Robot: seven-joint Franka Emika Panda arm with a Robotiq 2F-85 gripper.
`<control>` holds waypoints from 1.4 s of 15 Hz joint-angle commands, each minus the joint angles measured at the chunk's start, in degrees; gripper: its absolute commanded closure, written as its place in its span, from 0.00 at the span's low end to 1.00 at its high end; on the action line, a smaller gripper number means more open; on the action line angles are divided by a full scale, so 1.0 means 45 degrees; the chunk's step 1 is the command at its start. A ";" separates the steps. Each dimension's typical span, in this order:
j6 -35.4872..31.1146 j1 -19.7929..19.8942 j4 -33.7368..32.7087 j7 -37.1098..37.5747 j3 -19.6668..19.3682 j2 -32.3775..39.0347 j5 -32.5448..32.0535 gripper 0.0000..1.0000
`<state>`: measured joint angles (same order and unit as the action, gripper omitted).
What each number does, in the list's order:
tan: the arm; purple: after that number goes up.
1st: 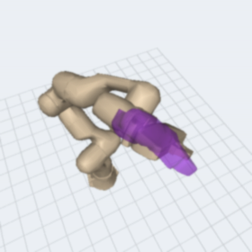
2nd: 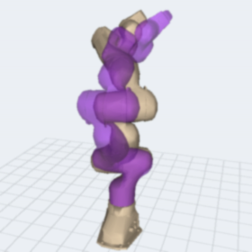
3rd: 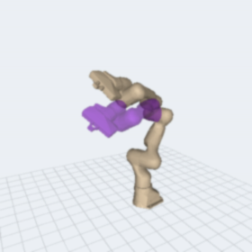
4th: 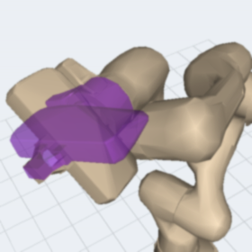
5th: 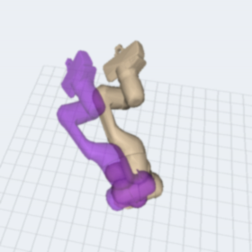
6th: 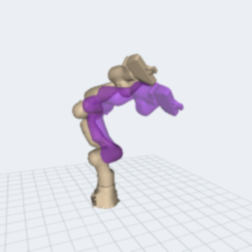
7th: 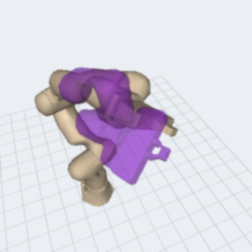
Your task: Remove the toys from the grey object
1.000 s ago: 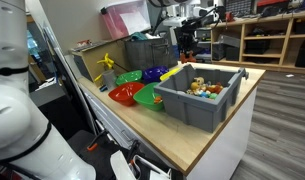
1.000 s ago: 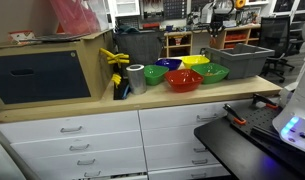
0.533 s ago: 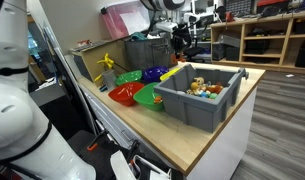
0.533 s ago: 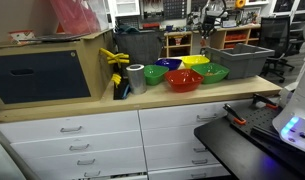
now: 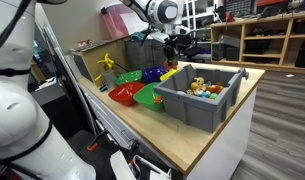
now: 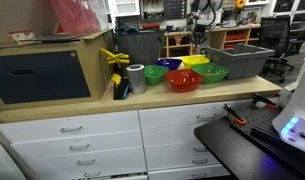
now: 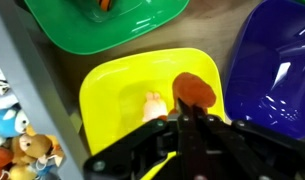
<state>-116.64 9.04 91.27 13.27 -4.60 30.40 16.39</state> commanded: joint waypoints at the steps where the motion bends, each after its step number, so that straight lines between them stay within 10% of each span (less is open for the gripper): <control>1: 0.0074 0.0029 0.0079 0.0039 0.0193 -0.0172 0.0557 0.99; 21: 0.0589 -0.0078 0.0430 -0.0543 0.0470 -0.0897 0.1376 0.99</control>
<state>-112.87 9.44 93.77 12.38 -3.05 25.21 21.40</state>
